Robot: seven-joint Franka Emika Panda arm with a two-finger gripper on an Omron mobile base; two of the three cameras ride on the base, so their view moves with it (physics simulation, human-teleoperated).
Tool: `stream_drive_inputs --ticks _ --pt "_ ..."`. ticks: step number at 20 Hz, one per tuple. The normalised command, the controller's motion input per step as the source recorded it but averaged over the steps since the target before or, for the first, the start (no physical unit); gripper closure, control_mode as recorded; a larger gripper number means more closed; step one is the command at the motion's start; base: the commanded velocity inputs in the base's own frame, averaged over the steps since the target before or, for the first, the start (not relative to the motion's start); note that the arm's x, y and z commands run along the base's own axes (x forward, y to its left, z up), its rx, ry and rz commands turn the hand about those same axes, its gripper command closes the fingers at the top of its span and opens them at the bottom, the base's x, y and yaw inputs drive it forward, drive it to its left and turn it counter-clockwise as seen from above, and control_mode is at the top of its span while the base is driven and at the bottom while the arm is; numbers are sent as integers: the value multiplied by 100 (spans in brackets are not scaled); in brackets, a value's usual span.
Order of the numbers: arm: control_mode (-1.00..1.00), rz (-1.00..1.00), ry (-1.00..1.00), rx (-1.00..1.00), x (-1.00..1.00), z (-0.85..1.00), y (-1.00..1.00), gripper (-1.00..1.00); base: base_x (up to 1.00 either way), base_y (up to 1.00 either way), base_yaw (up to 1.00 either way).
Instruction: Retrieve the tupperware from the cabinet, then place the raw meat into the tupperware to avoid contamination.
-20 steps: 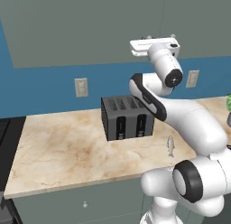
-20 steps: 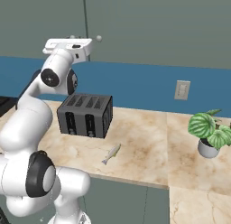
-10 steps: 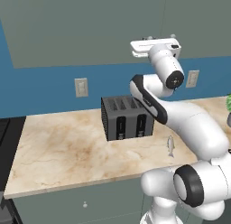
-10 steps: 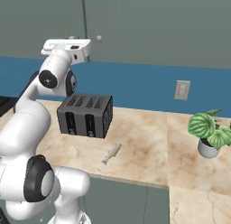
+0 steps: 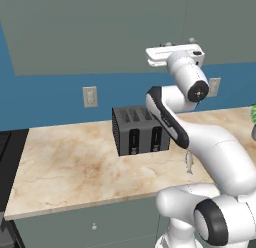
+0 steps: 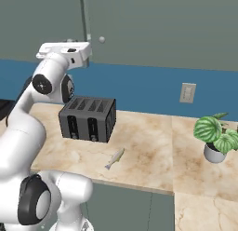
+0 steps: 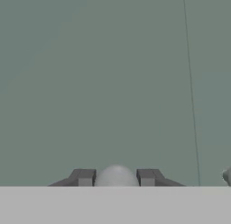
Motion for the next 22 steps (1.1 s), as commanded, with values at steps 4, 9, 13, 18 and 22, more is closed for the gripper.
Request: stream_drive_inputs --ticks 4,9,13,18,22 --pt "-100 -3 7 0 -43 18 15 100 0 0 0" --pt "-100 -2 5 0 -48 14 16 100 0 0 0" --pt "-100 -2 3 0 -50 5 17 100 0 0 0" --pt "-100 -3 1 0 -52 0 16 100 0 0 0" --pt "-100 -2 2 0 -55 0 13 100 0 0 0"
